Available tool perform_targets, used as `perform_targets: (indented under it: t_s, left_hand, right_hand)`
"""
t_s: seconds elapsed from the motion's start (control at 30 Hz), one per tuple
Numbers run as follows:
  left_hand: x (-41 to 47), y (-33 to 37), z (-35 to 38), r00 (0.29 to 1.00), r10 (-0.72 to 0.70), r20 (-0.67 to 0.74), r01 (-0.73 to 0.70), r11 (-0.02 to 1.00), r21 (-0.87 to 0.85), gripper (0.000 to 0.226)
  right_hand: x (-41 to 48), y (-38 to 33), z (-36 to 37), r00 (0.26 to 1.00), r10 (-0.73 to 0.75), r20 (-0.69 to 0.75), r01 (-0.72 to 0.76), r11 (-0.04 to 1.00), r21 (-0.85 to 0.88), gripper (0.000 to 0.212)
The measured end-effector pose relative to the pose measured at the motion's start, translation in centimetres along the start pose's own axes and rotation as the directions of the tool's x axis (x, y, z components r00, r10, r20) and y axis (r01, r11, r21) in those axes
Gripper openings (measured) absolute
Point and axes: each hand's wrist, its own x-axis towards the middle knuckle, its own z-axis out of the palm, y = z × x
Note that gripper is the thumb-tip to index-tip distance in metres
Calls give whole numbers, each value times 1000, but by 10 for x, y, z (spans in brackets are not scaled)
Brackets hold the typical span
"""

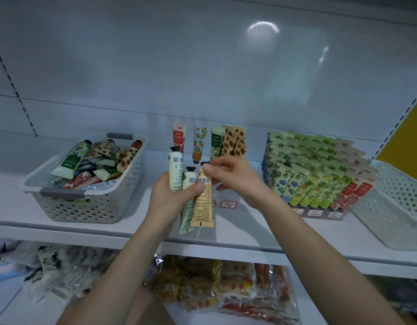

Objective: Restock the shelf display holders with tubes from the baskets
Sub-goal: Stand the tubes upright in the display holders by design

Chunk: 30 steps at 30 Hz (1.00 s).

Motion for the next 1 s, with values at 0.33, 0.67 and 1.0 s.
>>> perform_targets:
  t_s: [0.33, 0.67, 1.0]
  left_hand:
    - [-14, -3, -7, 997, -57, 50, 60, 997, -54, 45]
    - [-8, 9, -4, 996, -55, 67, 64, 989, -132, 31]
    - [-3, 1, -12, 997, -73, -18, 71, 994, -81, 24]
  right_hand:
    - [17, 1, 1, 988, -11, -157, 40, 983, 181, 29]
    - [10, 43, 3, 736, -676, -27, 566, 637, -524, 35]
    - [20, 30, -21, 886, -305, -349, 191, 926, -325, 17]
